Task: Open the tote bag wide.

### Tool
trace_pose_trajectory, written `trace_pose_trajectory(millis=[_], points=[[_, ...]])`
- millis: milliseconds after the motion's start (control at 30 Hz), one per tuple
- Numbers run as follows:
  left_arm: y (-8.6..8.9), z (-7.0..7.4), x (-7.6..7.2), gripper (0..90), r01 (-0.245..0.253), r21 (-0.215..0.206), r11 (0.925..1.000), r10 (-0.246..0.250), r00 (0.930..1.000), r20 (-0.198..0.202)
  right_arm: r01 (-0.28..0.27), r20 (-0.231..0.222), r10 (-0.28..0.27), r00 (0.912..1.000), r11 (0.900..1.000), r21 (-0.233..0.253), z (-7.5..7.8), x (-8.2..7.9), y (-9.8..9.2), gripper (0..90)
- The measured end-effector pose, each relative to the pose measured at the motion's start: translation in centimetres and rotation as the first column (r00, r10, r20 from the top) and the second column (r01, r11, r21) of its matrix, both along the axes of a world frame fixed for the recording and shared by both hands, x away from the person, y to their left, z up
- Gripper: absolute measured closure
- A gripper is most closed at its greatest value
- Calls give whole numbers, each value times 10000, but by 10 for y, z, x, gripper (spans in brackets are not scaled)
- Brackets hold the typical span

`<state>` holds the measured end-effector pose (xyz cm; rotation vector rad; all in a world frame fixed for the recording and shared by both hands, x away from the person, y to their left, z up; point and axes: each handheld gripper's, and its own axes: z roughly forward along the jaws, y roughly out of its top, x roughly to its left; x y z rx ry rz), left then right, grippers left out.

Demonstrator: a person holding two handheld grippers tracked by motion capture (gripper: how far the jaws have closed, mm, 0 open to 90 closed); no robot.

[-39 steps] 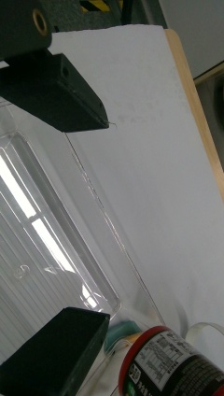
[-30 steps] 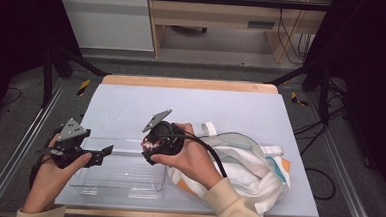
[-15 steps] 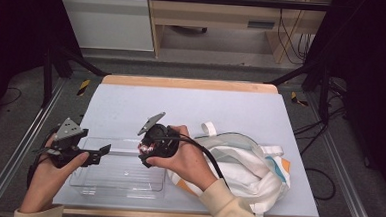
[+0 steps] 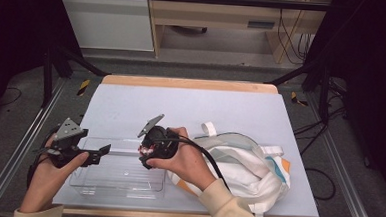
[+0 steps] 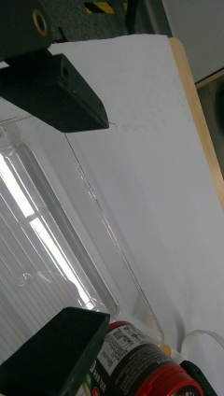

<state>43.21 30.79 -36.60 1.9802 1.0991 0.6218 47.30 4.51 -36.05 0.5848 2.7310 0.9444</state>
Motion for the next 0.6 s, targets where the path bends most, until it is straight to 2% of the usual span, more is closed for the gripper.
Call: trace_pose_trajectory(millis=[467, 600], points=[[1, -1, 1, 69, -24, 29, 10000, 24, 10000, -39, -453, -104, 451, 9989, 9988, -193, -6, 3, 1, 260], [2, -2, 1, 70, -20, 58, 10000, 20, 10000, -71, -391, -115, 389, 9992, 9990, -214, -8, 4, 1, 260]])
